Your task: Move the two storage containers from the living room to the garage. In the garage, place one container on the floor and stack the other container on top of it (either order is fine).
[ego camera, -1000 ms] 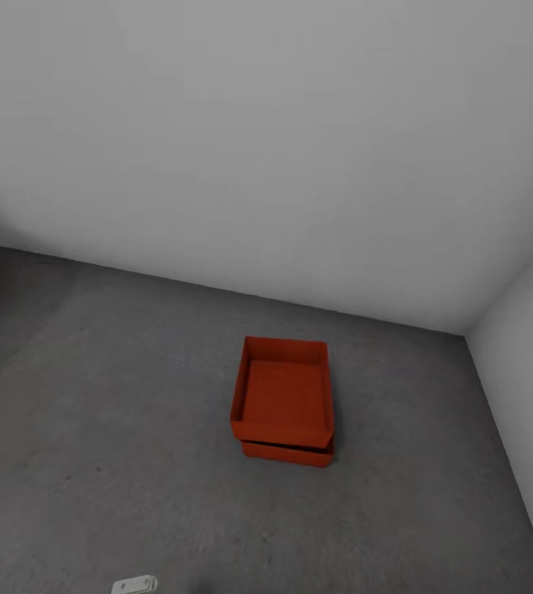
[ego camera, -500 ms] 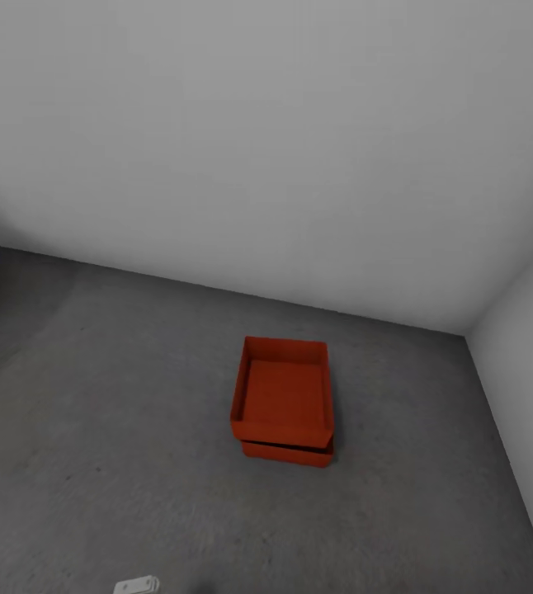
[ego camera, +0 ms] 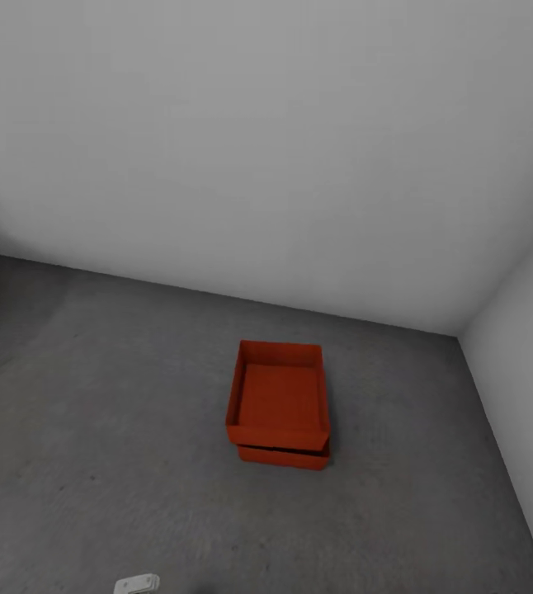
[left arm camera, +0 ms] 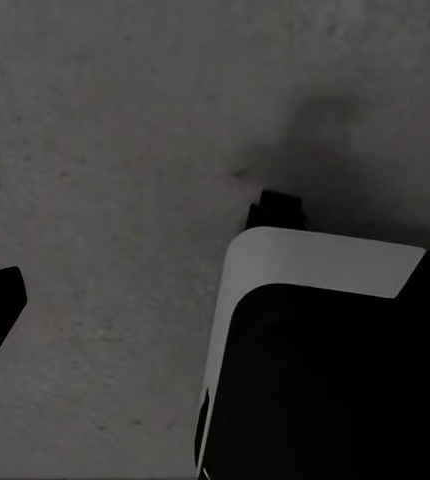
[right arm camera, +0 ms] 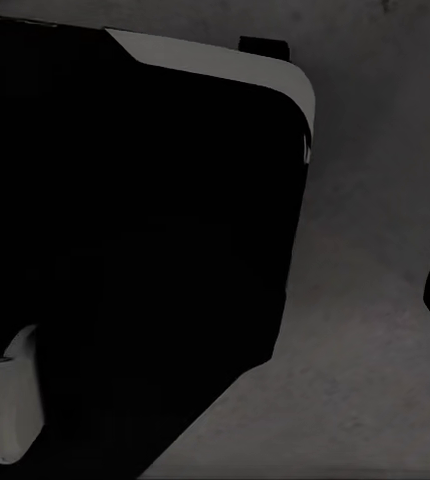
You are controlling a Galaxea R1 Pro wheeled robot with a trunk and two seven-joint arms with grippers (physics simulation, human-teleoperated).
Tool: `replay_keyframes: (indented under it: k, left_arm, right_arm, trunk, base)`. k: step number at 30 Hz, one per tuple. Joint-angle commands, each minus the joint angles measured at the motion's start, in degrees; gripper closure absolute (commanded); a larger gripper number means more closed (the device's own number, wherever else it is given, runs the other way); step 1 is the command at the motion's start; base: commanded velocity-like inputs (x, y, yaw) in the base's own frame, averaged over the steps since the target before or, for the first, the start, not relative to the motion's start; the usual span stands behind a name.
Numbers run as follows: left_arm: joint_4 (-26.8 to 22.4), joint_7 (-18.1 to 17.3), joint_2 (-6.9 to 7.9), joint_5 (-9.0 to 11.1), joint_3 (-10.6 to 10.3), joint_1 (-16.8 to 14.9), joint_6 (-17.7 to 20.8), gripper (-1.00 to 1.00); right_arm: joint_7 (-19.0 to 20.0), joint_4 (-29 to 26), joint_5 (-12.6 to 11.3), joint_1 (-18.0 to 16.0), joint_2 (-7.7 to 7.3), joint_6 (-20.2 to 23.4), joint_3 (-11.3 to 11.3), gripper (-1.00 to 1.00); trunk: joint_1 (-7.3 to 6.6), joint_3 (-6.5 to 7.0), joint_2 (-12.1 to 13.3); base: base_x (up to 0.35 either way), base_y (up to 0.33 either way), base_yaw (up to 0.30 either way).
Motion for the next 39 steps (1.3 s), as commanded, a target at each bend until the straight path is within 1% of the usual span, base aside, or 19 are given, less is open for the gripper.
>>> replay_keyframes:
  k: [1, 17, 21, 26, 27, 32, 33, 35, 36, 38, 39]
  left_arm:
    - [0.0, 0.1, 0.0, 0.5, 0.1, 0.0, 0.1, -1.0]
    - [0.0, 0.1, 0.11, 0.5, 0.1, 0.0, 0.0, -1.0]
    - [0.0, 0.1, 0.23, 0.5, 0.1, 1.7, -0.1, -1.0]
    - [0.0, 0.1, 0.22, 0.5, 0.1, 2.4, -0.1, -1.0]
    - [0.0, 0.1, 0.14, 0.5, 0.1, 2.5, 0.0, -1.0]
    - [0.0, -0.1, -0.9, 0.4, 0.1, 5.3, 0.0, -1.0]
    - [0.0, -0.9, -1.1, 0.3, 0.1, 6.4, 0.0, -1.0]
    - [0.0, -2.6, -1.2, 0.3, 0.1, 7.3, -0.1, -1.0]
    - [0.0, -4.4, -1.25, 0.4, 0.1, 7.9, -0.1, -1.0]
    - [0.0, -6.3, -1.24, 0.4, 0.2, 9.5, -0.1, -1.0]
    - [0.0, -6.5, -1.2, 0.4, 0.2, 9.9, -0.1, -1.0]
  right_arm:
    - [0.3, 0.2, 0.1, -0.1, 0.0, -0.1, 0.4, -1.0]
    - [-0.4, 0.2, 0.0, -0.1, 0.05, 0.1, 0.3, -1.0]
    - [-0.5, 0.2, 0.0, -0.1, -0.01, 0.1, 0.3, -1.0]
    - [-0.5, 0.2, 0.0, -0.1, -0.09, 0.1, 0.3, -1.0]
    - [-0.5, 0.2, 0.0, -0.1, -0.1, 0.1, 0.3, -1.0]
    - [-0.5, 0.2, 0.0, 0.3, -0.12, 0.1, 0.3, -1.0]
    - [-0.5, 0.2, 0.0, 1.3, -0.16, 0.0, 0.3, -1.0]
    - [-0.5, 0.2, 0.0, 2.3, -0.18, -0.2, 0.3, -1.0]
    - [-0.5, 0.2, 0.0, 3.3, -0.19, -0.4, 0.3, -1.0]
    - [-0.4, 0.2, 0.0, 4.9, -0.32, -0.8, 0.3, -1.0]
    - [-0.4, 0.2, 0.0, 5.4, -0.47, -1.1, 0.3, -1.0]
  trunk:
    - [0.01, 0.05, 0.0]
    - [0.01, 1.46, 0.0]
    - [0.01, 1.82, 0.0]
    - [0.01, 2.26, 0.0]
    - [0.01, 2.35, 0.0]
    - [0.01, 2.8, 0.0]
    - [0.01, 2.88, 0.0]
    - [0.01, 3.06, 0.0]
    - [0.01, 3.15, 0.0]
    - [0.01, 3.33, 0.0]
    - [0.01, 3.42, 0.0]
  base:
    - [0.0, 0.0, -0.117]
    - [0.0, 0.0, -0.119]
    - [0.0, 0.0, -0.112]
    - [0.0, 0.0, -0.11]
    - [0.0, 0.0, -0.11]
    - [0.0, 0.0, -0.11]
    - [0.0, 0.0, -0.11]
    - [0.0, 0.0, -0.11]
    - [0.0, 0.0, -0.11]
    - [0.0, 0.0, -0.11]
    - [0.0, 0.0, -0.11]
